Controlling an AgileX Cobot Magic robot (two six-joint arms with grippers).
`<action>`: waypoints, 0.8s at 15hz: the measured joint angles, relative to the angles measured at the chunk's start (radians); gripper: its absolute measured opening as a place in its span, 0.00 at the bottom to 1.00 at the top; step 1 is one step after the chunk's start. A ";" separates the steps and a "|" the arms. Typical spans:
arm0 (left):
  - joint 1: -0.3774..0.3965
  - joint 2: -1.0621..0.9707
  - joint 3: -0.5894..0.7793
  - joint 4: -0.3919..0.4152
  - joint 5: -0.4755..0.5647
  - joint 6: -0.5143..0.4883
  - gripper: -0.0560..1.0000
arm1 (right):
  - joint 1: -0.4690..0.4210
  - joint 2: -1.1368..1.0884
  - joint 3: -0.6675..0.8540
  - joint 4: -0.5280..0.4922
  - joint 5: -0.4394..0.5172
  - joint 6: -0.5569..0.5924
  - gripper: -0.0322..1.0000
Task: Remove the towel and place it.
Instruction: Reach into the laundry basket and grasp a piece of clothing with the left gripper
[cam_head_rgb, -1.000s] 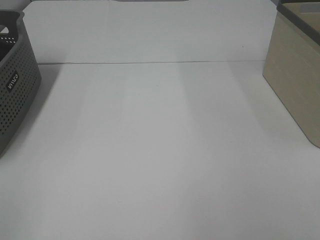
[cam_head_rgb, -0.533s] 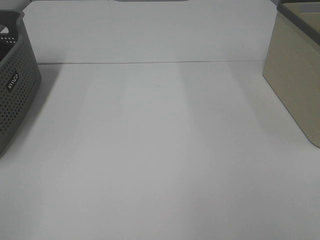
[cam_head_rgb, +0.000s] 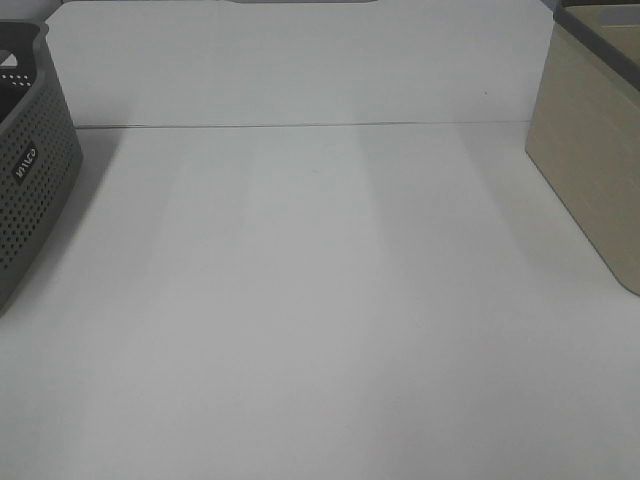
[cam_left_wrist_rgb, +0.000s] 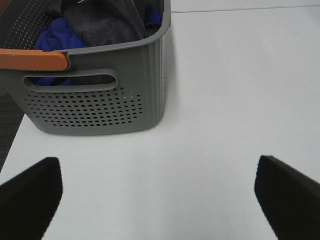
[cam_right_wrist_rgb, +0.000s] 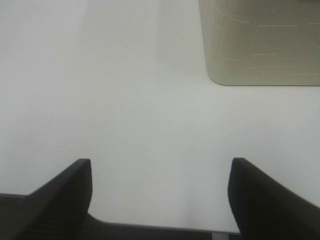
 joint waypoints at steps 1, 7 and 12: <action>0.000 0.000 0.000 0.000 0.000 0.000 0.99 | 0.000 0.000 0.000 0.000 0.000 0.000 0.75; 0.000 0.000 0.000 0.000 0.000 0.000 0.99 | 0.000 0.000 0.000 0.000 0.000 0.000 0.75; 0.000 0.000 0.000 -0.002 0.000 0.000 0.99 | 0.000 0.000 0.000 0.000 0.000 0.000 0.75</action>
